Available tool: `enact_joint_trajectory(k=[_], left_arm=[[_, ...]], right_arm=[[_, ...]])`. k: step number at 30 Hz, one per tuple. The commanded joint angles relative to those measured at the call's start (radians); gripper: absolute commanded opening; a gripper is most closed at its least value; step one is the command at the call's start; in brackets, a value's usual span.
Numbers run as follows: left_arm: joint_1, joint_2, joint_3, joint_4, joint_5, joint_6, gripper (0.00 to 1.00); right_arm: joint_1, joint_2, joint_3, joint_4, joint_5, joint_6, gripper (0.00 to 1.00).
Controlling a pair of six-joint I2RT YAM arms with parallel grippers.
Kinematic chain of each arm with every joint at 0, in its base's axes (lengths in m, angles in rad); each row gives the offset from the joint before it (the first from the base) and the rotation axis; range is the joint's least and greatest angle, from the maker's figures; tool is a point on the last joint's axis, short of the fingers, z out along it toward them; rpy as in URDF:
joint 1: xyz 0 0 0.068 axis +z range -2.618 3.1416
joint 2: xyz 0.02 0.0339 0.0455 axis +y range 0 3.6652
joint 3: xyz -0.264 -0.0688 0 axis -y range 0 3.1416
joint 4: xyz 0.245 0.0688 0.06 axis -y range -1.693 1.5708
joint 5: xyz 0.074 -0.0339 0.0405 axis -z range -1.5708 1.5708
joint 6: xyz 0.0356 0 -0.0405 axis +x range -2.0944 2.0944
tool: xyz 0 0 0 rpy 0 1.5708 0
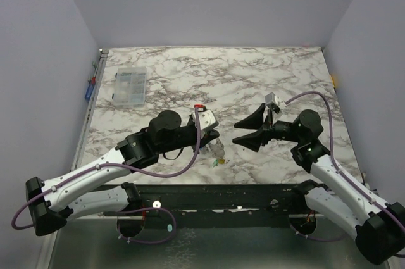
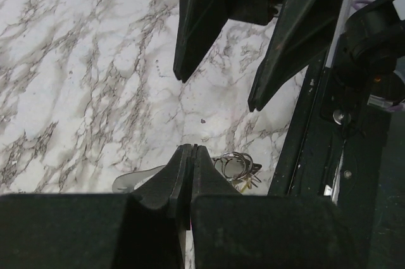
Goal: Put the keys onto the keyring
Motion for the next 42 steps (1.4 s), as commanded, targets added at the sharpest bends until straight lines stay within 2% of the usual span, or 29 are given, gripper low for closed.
enact_joint_trajectory(k=[1,8,16,22,31,42], left_arm=[[-0.003,-0.044,0.043,0.073,0.074,-0.028,0.00],[-0.004,-0.060,0.046,0.087,0.120,-0.044,0.00],[-0.003,-0.059,0.046,0.093,0.136,-0.049,0.00],[-0.004,-0.054,0.051,0.092,0.146,-0.050,0.00],[-0.004,-0.041,0.062,0.101,0.160,-0.056,0.00],[-0.003,-0.026,0.041,0.123,0.164,-0.056,0.00]], right_arm=[[0.029,0.034,0.009,0.094,-0.042,-0.059,0.67],[0.076,0.111,0.047,0.148,-0.075,-0.069,0.65],[0.139,0.164,0.095,0.168,-0.093,-0.093,0.50],[0.152,0.180,0.112,0.175,-0.102,-0.096,0.44],[0.174,0.200,0.119,0.159,-0.092,-0.111,0.37],[0.201,0.196,0.126,0.163,-0.092,-0.110,0.34]])
